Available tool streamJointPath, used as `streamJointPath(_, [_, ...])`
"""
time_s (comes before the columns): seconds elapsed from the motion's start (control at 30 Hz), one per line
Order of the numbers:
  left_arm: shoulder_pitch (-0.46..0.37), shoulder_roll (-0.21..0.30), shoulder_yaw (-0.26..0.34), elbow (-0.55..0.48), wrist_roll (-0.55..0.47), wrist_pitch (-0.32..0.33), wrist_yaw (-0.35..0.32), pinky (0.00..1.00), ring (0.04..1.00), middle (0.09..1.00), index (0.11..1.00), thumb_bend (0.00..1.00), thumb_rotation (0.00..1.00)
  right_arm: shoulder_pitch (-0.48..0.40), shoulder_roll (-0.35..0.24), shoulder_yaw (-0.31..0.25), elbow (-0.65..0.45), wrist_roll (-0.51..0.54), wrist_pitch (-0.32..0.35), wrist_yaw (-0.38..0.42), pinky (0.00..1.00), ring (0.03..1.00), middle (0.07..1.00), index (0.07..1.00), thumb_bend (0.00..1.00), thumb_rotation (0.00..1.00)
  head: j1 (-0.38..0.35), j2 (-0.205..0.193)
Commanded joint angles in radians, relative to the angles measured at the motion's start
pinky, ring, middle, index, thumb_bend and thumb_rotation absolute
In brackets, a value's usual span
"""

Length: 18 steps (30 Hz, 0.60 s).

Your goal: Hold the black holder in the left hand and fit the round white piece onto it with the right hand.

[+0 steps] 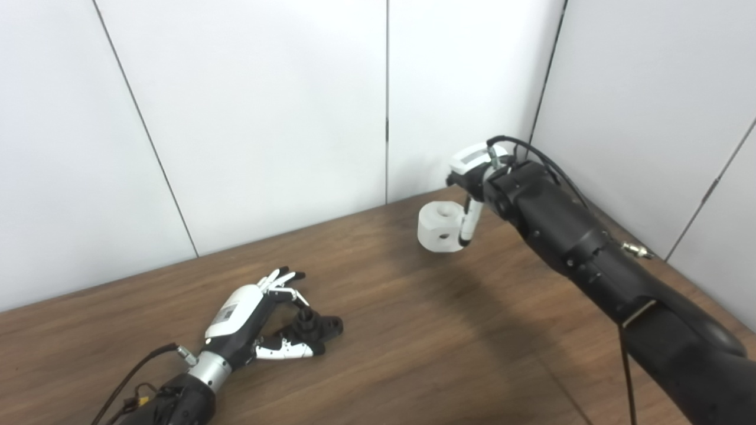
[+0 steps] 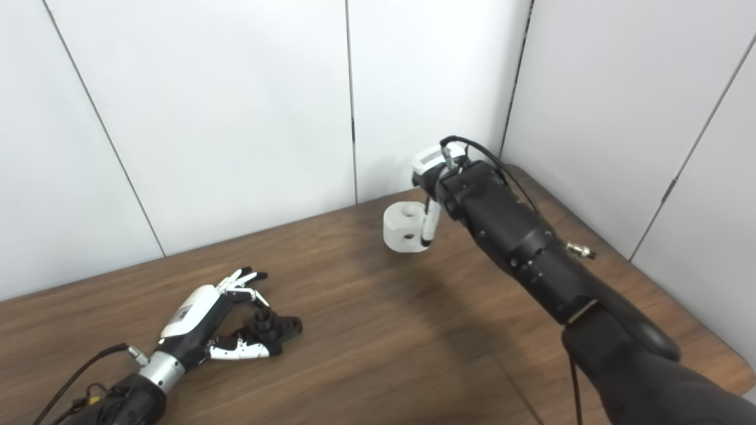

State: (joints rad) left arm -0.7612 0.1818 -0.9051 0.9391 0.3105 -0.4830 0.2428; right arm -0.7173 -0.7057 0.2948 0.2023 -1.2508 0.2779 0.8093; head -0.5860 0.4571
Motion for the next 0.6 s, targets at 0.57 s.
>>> streamJointPath(0.57, [0.145,0.03,-0.082,0.064,0.09,0.013,-0.124,1.0,1.0,0.913,0.483,0.52,0.06,-0.051,-0.012,-0.098,0.042,0.086,0.118,-0.089,1.0,1.0,1.0,0.864,0.96,0.45,0.012,0.008])
